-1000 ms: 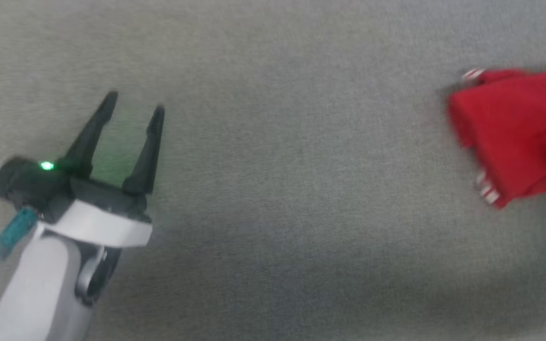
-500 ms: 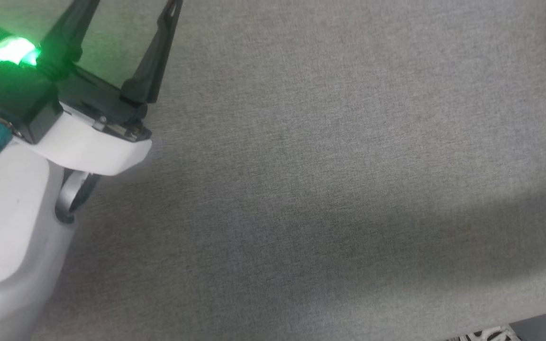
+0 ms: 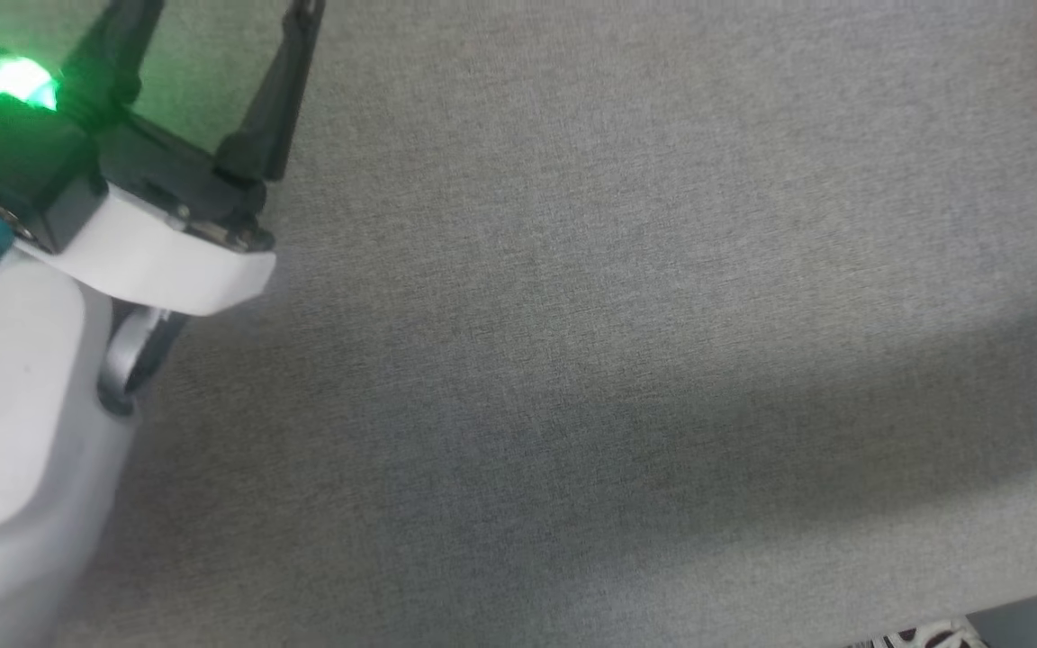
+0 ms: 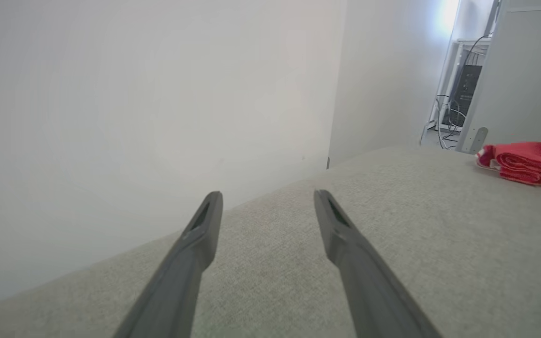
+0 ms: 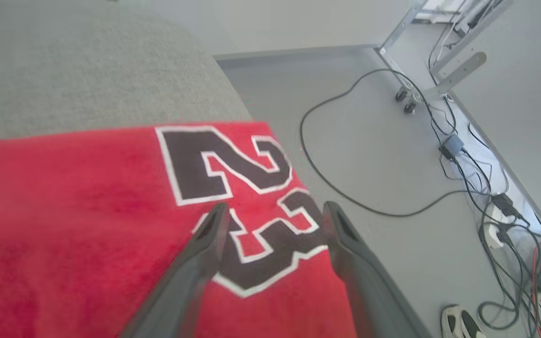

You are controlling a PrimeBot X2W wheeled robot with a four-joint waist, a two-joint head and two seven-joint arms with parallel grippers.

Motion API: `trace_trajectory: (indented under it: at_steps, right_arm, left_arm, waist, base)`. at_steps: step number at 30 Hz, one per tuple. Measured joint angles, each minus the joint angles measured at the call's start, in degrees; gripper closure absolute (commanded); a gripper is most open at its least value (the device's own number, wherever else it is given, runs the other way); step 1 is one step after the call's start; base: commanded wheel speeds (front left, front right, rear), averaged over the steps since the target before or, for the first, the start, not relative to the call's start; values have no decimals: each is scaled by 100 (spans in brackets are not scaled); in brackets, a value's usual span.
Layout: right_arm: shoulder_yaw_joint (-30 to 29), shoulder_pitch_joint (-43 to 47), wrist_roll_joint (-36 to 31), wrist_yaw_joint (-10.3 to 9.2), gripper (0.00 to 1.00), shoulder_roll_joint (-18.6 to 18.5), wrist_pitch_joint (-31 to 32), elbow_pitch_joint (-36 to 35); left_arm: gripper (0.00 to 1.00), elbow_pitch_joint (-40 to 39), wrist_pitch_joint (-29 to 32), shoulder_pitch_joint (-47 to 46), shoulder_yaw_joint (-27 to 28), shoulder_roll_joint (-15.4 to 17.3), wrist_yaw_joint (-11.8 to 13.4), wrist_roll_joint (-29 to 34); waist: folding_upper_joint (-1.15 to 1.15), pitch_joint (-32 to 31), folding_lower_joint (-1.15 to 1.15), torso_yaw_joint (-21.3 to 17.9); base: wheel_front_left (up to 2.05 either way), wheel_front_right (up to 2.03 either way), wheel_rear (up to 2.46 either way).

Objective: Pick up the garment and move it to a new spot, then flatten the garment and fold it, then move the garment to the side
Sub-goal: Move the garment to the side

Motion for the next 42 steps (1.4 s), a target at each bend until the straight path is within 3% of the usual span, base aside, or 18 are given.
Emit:
trace_trajectory:
  at_steps: [4,10,19,33,42]
  right_arm:
    - [424,69,112,0,0,-102,-312,-12]
    - [1625,619,467,0,0,-86,-745,-413]
    - [2907,1635,891,0,0,224,-1517,-1120]
    - [3442,3369,1079,0,0,1125,-2394,-1761]
    - [2960,4197,1202,0,0,1312,-2542,-2214]
  left_arm:
    - [0,118,0,349,134,-254,-1,-13]
    - [0,402,0,1143,392,-568,-1,-14]
    - [0,677,0,2340,969,-1194,0,-20]
    - [0,947,0,3878,1668,-1541,-1,68]
    - [0,672,0,4773,1957,-1650,0,131]
  waist:
    - [0,-288,0,82]
    - [0,-871,0,276]
    - [0,-1901,0,673]
    - [0,-3402,0,1227]
    - [0,-4133,0,1418]
  base:
    - [0,0,0]
    - [0,0,0]
    - [0,0,0]
    - [0,0,0]
    - [0,0,0]
